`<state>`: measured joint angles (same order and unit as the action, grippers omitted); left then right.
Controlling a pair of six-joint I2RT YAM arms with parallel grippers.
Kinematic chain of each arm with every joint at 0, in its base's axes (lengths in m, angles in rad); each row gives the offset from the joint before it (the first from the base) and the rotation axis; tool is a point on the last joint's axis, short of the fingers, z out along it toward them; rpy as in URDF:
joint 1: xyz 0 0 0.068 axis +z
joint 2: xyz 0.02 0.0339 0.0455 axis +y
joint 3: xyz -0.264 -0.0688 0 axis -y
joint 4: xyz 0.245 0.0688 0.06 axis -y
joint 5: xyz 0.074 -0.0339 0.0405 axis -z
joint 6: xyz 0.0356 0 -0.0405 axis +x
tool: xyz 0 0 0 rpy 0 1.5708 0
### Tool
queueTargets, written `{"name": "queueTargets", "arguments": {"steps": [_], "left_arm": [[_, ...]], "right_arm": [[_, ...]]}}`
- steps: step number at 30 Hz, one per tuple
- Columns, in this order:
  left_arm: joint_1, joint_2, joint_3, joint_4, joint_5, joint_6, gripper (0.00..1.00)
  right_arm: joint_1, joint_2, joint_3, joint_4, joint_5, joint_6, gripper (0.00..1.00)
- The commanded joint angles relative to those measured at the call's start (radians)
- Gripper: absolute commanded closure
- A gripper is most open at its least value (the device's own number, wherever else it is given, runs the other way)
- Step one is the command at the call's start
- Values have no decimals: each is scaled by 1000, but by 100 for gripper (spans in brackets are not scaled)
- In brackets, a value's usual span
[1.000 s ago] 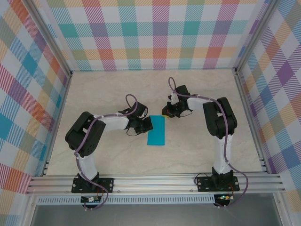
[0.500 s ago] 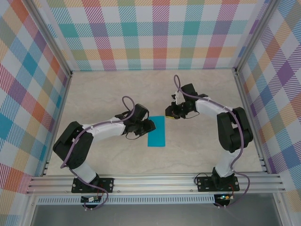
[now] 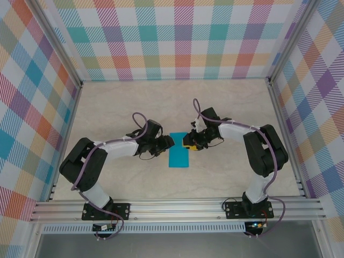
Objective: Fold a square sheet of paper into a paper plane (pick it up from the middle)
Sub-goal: Fold the square sheet of paper in half at the center of the table.
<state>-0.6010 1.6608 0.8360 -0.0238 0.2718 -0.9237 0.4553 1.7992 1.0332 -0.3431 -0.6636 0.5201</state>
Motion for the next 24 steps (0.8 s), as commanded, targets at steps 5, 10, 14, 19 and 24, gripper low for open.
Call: {"name": "queueTargets", "arguments": {"steps": [5,10,14,19,24], "left_arm": [[18,87,63,35,64,20,43],[18,94,75,7,59,36,43],[18,100,71,-1,61,45,43],[18,103,66,5,72,45,43],[18,104,75,1,89,52,43]], "right_arm": [[-2,50,-10,15,-14,6,62],[-3,77,-18,43,-29,15,62],[-2,90,-21,38,-3,9,63],[-3,108,-29,19,20,-9,63],[-3,85,-41,24,25,-4,62]]}}
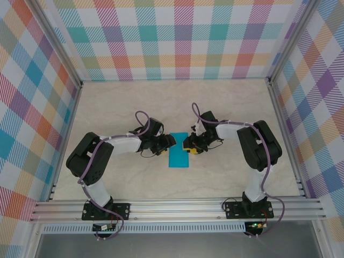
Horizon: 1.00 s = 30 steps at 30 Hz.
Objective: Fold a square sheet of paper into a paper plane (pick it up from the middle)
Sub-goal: Fold the square sheet of paper in half at the center of the table, then fold the triangle a second time at the center of the table.
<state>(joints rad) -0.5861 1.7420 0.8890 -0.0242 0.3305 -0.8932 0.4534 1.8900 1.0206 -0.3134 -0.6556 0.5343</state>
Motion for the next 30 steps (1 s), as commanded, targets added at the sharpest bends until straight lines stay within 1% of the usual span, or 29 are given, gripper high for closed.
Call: {"name": "queueTargets", "arguments": {"steps": [1,6,15,23,30], "left_arm": [[3,25,22,1,35,22,43],[0,21,27,4,44,22,43],[-15,33,38,11,66,23,44],[-24,35,42,14,72,25,44],[-29,38,47,33,91,22,52]], "right_arm": [[0,-11,-26,-9,17,-17,62],[-3,-47,-20,-24,35,-26,62],[-3,-28,-60,16,38,-7,67],[-3,-23,-65,16,46,-11,67],[-5,-18,-67,18,46,-11,67]]}}
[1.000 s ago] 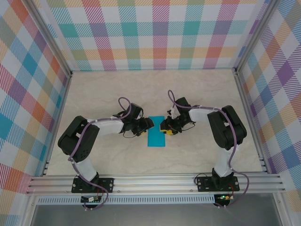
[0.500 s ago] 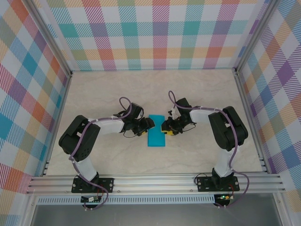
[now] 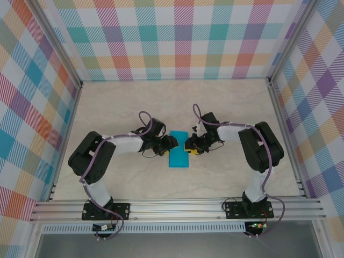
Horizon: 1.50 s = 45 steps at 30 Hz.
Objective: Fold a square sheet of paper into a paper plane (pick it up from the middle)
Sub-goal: Fold the triangle a second time at the center of the table.
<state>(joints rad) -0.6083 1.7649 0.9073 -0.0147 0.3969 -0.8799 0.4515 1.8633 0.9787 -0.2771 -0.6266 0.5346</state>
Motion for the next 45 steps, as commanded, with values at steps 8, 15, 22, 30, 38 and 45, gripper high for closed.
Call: {"name": "queueTargets", "arguments": {"steps": [8,15,22,30,38,45], "left_arm": [[-7,-2,29,12,-2,9,60],[5,-6,44,11,-8,1,71],[11,-1,53,18,-1,-15,74],[15,4,56,30,14,-25,81],[15,14,63,37,20,-37,84],[15,7,59,30,22,-43,85]], "right_arm": [[-5,-16,-28,-3,-3,-8,66],[-4,-161,-54,-14,33,-34,59],[57,-380,-141,-75,224,-109,47],[276,-516,-173,-119,528,-144,54],[487,-525,-154,-56,693,-195,51],[592,-440,-112,-33,787,-222,42]]}}
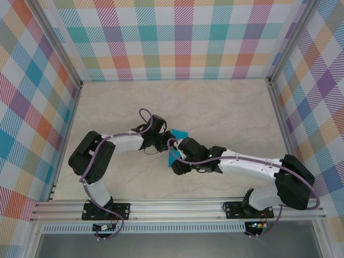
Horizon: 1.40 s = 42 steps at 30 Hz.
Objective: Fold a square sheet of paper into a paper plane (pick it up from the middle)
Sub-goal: Fold the triangle a second time at the center of the table.
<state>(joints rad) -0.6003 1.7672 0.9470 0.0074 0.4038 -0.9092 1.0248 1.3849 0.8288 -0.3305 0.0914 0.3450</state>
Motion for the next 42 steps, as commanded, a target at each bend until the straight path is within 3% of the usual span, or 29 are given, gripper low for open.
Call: {"name": "queueTargets", "arguments": {"steps": [1,9,18,29,36,42], "left_arm": [[7,3,19,9,14,-13,86],[7,5,20,3,15,-12,85],[7,9,21,0,22,-7,86],[7,8,26,-10,20,-6,85],[7,-9,32,-47,-10,3,80],[7,-22,41,-76,-32,9,71]], "right_arm": [[30,58,49,18,81,-32,42],[87,153,78,44,182,-28,41],[95,195,99,39,271,-19,49],[95,182,92,35,310,4,67],[96,147,75,38,300,4,77],[95,144,75,34,277,5,93]]}}
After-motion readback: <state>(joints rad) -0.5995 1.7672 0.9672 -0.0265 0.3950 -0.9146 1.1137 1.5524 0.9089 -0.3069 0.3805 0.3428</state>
